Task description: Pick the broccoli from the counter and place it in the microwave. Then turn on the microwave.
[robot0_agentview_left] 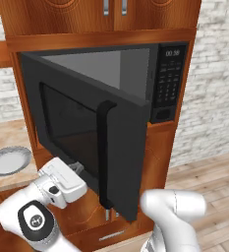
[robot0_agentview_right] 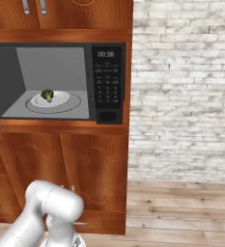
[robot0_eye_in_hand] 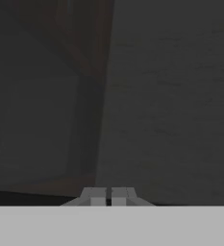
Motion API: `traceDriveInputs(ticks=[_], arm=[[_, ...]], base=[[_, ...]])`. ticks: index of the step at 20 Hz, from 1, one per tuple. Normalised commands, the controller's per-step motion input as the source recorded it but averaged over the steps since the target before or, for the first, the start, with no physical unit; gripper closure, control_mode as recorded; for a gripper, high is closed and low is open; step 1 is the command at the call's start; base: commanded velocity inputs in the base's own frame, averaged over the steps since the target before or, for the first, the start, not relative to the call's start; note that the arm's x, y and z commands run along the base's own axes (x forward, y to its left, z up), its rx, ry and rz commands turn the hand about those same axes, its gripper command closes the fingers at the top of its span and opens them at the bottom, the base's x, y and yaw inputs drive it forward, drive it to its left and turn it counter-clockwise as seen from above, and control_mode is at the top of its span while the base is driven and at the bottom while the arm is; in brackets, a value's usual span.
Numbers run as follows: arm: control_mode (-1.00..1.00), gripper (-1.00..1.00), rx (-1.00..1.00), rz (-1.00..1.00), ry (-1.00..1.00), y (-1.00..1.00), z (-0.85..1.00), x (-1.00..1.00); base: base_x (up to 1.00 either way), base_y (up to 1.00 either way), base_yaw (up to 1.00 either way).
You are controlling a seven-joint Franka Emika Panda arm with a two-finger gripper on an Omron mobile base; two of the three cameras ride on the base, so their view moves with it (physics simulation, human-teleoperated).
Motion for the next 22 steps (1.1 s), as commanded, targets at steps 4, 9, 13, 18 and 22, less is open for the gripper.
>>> traceDriveInputs(ticks=[4,9,13,18,22], arm=[[-1.00,1.00,0.00,0.01,0.00,-0.62,0.00,0.21],[-1.00,1.00,0.00,0.09,0.00,-0.61,0.00,0.27],[-1.00,1.00,0.00,0.18,0.00,-0.47,0.00,0.50],[-1.00,1.00,0.03,0.26,-0.02,-0.35,0.01,0.69],[-1.00,1.00,0.05,0.28,-0.01,-0.26,0.05,0.71]], base=[[0.00,0.00,0.00],[0.00,0.00,0.00],[0.00,0.00,0.00],[0.00,0.00,0.00],[0.00,0.00,0.00]])
